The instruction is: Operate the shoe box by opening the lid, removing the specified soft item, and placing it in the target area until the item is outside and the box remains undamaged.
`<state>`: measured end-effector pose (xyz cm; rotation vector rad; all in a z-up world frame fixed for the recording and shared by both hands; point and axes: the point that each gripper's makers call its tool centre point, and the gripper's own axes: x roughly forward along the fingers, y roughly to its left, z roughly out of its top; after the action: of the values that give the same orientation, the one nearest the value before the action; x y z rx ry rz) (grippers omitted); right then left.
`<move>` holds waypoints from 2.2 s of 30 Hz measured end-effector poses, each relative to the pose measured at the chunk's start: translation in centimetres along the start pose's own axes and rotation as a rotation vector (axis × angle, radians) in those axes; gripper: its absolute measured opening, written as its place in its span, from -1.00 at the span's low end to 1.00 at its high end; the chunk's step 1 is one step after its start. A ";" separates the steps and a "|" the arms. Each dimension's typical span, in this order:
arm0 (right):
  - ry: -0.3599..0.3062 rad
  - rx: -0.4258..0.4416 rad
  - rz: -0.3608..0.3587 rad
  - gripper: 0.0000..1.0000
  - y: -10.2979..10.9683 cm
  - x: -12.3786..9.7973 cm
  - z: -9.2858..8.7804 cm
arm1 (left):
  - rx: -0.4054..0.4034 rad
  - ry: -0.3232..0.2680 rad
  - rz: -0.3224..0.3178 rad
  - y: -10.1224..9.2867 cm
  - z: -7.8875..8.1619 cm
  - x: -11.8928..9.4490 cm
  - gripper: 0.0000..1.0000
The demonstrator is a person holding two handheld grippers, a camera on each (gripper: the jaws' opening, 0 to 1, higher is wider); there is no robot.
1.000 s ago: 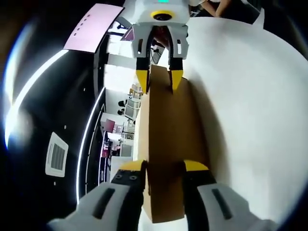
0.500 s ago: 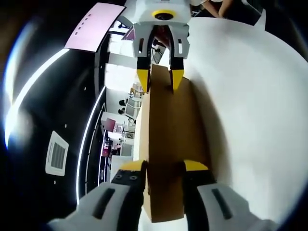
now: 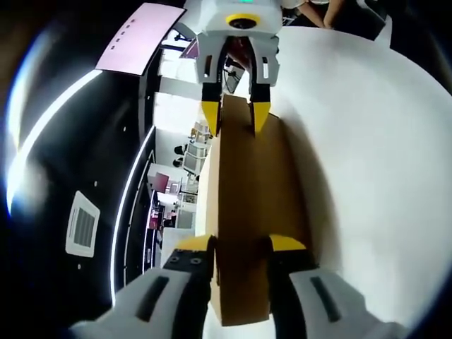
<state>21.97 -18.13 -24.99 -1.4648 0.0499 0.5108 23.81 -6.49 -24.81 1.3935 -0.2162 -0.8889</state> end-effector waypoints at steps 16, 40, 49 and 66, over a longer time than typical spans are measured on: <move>0.001 0.001 0.009 -0.44 -0.4 -0.2 0.1 | -0.019 -0.011 -0.006 0.5 0.1 -0.2 -0.42; -0.002 0.004 0.032 -0.44 -0.8 -0.4 -0.1 | -0.035 -0.023 -0.023 1.0 0.3 -0.3 -0.43; -0.005 0.009 0.043 -0.44 -1.0 -0.3 0.0 | -0.037 -0.026 -0.029 1.1 0.2 -0.4 -0.43; -0.010 0.012 0.051 -0.44 -1.1 -0.3 0.1 | -0.039 0.001 -0.034 1.1 -0.4 -0.2 -0.39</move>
<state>22.02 -18.14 -23.86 -1.4520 0.0830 0.5585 24.39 -6.15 -23.84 1.3649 -0.1735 -0.9158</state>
